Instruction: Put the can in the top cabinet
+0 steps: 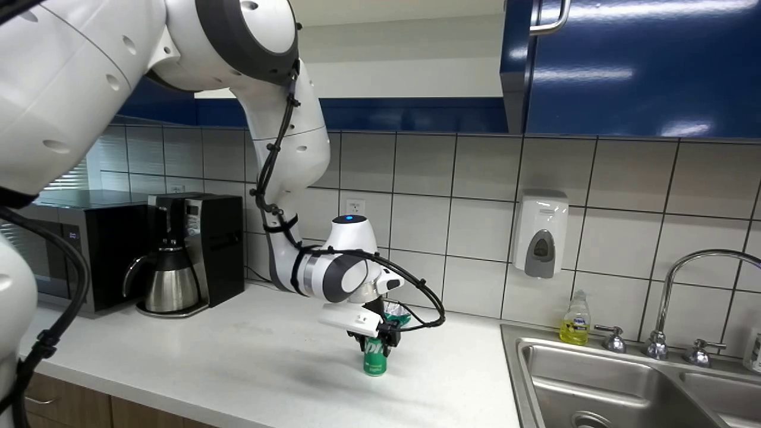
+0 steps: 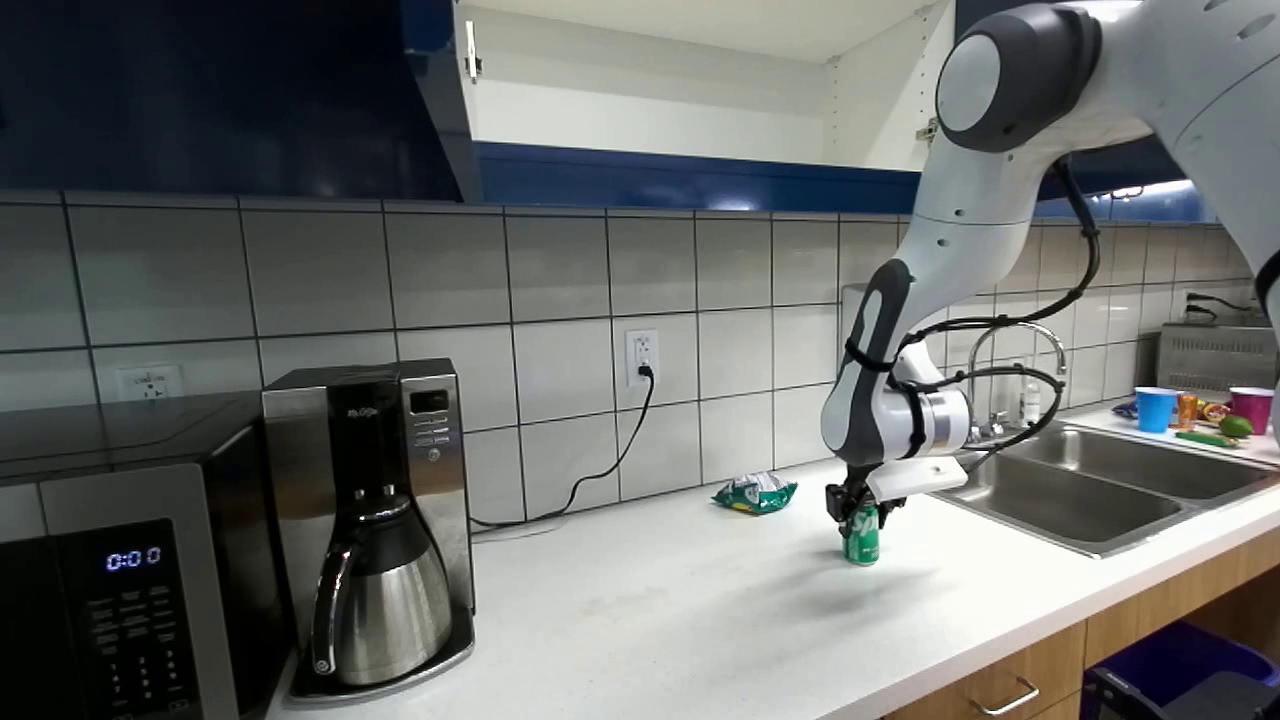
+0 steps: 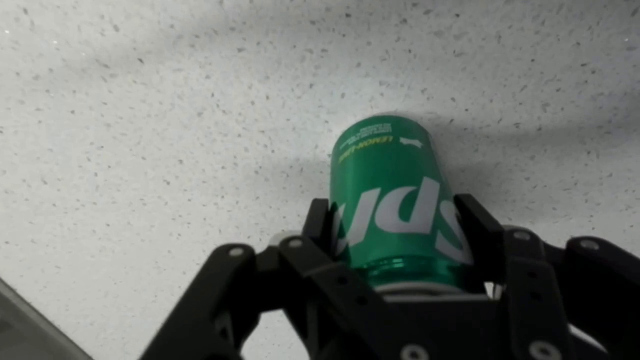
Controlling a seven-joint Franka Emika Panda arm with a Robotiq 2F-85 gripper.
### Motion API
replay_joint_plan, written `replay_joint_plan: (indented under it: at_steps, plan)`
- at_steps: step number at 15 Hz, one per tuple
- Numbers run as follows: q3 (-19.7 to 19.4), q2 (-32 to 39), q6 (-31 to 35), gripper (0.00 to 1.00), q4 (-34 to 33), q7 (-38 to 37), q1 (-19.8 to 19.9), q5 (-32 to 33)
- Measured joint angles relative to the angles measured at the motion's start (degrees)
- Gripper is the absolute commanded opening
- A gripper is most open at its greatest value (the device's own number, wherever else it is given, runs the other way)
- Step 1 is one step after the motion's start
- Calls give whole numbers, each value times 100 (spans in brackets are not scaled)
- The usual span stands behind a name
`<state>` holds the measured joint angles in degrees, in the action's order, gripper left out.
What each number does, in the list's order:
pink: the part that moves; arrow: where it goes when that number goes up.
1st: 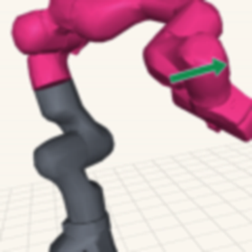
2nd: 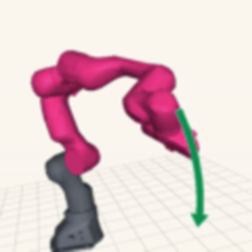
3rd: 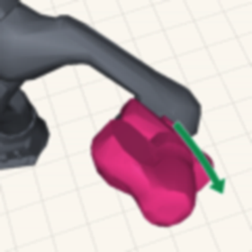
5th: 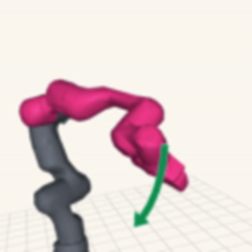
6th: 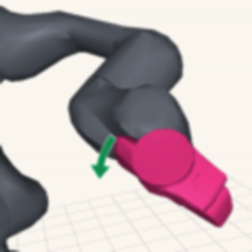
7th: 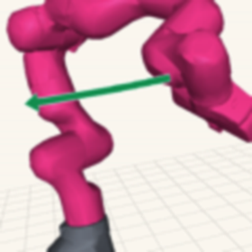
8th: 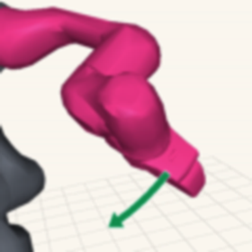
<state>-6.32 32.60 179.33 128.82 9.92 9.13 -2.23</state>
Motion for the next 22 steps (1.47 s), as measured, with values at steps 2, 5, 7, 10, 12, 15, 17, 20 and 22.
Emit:
replay_joint_plan:
  at_steps: [2, 5, 7, 10, 12, 15, 17, 20, 22]
  plan:
    - [9, 15, 19, 40, -16, -7, 0, 0]
    - [32, 24, 13, 40, -35, -27, -1, 0]
    - [62, 16, -14, 40, -40, -42, -4, 0]
    - [126, -57, -189, 40, -39, -81, -36, 0]
    - [126, -172, -362, 40, -32, -93, -111, 1]
    - [117, -446, -670, 40, 11, -98, -234, 8]
    - [105, -693, -918, 40, 76, -103, -316, 42]
    - [101, -1101, -1237, 40, 219, -125, -415, 91]
    - [73, -1393, -1401, 40, 324, -211, -484, 205]
